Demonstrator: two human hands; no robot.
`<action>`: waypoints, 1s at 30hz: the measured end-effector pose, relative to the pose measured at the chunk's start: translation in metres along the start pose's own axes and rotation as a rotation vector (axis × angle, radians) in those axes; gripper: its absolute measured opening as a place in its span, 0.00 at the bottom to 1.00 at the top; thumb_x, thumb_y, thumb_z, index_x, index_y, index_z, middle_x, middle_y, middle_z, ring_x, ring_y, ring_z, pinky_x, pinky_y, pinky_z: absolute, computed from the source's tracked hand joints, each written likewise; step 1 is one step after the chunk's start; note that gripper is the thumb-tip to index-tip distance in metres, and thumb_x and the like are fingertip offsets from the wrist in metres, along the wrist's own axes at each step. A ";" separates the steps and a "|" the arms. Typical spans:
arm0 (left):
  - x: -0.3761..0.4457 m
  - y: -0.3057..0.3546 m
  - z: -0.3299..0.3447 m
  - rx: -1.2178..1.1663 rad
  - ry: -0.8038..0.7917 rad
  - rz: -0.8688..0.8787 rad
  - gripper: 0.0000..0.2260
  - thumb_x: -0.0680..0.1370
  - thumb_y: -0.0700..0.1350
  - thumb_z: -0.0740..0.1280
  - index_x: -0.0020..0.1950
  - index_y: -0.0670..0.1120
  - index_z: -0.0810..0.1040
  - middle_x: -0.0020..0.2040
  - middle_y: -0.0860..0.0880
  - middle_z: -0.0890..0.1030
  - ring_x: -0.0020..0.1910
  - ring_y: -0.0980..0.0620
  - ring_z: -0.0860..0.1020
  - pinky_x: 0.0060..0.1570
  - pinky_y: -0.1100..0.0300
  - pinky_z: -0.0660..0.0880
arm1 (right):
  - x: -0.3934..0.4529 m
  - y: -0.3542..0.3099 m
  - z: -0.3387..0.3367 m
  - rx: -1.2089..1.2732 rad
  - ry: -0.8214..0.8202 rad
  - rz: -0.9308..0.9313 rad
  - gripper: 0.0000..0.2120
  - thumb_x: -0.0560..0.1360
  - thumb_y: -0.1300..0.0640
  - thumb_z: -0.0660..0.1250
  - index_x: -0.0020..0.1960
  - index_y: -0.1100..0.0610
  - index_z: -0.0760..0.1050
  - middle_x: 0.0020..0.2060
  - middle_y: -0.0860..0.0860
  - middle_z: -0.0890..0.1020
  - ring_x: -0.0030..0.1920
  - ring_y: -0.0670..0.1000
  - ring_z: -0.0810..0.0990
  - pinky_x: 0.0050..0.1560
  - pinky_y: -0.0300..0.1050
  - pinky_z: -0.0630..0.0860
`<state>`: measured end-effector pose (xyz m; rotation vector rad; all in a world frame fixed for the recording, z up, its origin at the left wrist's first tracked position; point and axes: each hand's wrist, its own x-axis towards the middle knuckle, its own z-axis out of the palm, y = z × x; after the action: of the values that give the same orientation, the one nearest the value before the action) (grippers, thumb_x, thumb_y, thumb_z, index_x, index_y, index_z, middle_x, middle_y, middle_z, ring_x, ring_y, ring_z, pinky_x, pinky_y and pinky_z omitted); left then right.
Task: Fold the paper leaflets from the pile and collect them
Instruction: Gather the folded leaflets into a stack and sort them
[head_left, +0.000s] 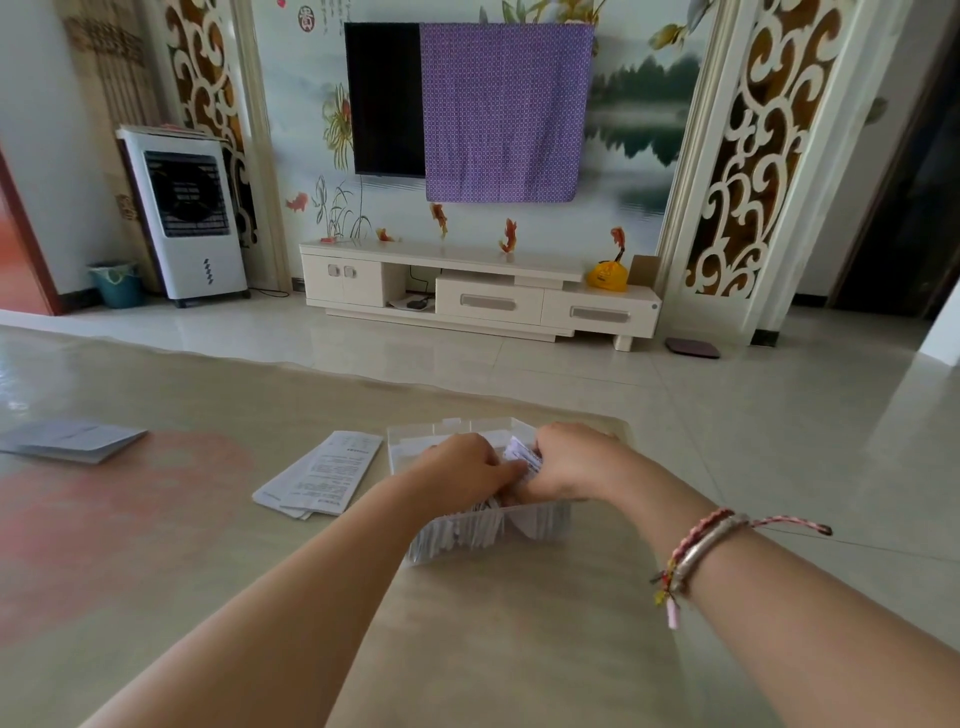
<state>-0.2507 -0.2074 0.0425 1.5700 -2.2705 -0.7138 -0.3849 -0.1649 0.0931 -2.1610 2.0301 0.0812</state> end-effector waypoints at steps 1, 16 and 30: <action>0.001 -0.002 0.000 -0.015 0.001 -0.004 0.24 0.78 0.59 0.62 0.33 0.42 0.79 0.26 0.50 0.70 0.26 0.52 0.67 0.34 0.60 0.65 | -0.003 0.001 -0.007 0.023 -0.064 -0.011 0.18 0.72 0.42 0.68 0.34 0.54 0.68 0.30 0.48 0.71 0.32 0.48 0.69 0.33 0.42 0.63; 0.001 0.009 0.004 -0.163 -0.017 0.089 0.18 0.82 0.55 0.55 0.70 0.52 0.68 0.62 0.51 0.77 0.43 0.54 0.78 0.48 0.59 0.76 | 0.008 0.028 0.001 -0.066 0.039 0.007 0.14 0.74 0.55 0.65 0.59 0.50 0.79 0.56 0.53 0.74 0.60 0.55 0.71 0.56 0.46 0.70; 0.012 0.012 0.005 -0.233 -0.041 0.036 0.28 0.72 0.63 0.69 0.65 0.49 0.69 0.58 0.51 0.76 0.52 0.52 0.77 0.49 0.58 0.76 | 0.008 0.057 0.015 0.405 0.246 -0.179 0.13 0.78 0.60 0.62 0.61 0.51 0.76 0.59 0.47 0.78 0.52 0.45 0.77 0.50 0.36 0.70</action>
<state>-0.2666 -0.2138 0.0446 1.4155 -2.1479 -0.9697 -0.4402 -0.1733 0.0717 -2.1508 1.7585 -0.5926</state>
